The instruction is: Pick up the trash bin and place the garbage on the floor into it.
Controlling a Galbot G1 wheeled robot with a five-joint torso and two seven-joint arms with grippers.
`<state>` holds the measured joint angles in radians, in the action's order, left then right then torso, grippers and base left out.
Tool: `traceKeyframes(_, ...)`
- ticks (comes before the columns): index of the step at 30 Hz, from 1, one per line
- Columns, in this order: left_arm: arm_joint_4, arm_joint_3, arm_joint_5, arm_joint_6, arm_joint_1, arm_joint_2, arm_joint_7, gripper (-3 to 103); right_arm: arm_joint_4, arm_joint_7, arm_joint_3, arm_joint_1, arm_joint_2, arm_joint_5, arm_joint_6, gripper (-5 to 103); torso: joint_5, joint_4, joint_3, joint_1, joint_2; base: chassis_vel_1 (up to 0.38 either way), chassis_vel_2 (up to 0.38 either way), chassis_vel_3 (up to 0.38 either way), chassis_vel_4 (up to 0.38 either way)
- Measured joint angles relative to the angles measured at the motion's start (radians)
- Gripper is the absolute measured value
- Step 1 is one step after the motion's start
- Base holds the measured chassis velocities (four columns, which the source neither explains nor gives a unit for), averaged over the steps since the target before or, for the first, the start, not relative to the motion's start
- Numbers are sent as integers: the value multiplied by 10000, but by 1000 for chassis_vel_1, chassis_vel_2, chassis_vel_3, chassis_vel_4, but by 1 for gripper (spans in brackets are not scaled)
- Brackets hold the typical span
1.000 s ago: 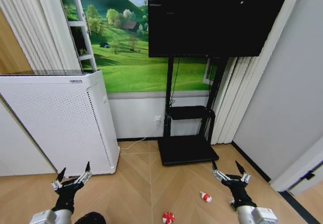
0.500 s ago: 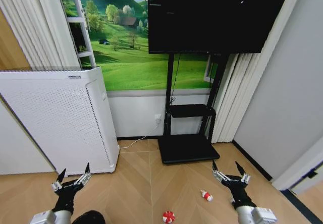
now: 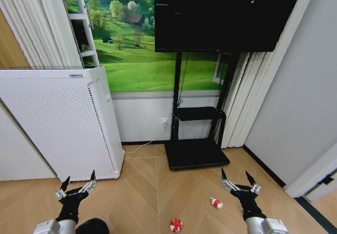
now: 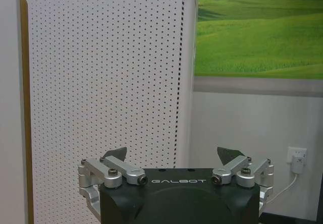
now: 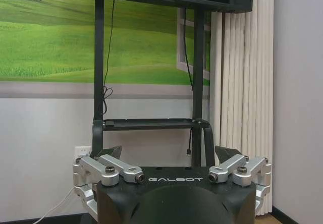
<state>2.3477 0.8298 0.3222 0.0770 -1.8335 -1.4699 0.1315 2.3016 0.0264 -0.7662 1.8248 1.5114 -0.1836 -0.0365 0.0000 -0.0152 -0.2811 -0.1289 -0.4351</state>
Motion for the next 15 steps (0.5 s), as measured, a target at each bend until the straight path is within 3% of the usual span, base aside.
traceKeyframes(15,52,-7,0,12,-13,-9,-2,97,-2,32,-11,11,7,-9,-37,100,0,0,407,200,608,0,0,0,0)
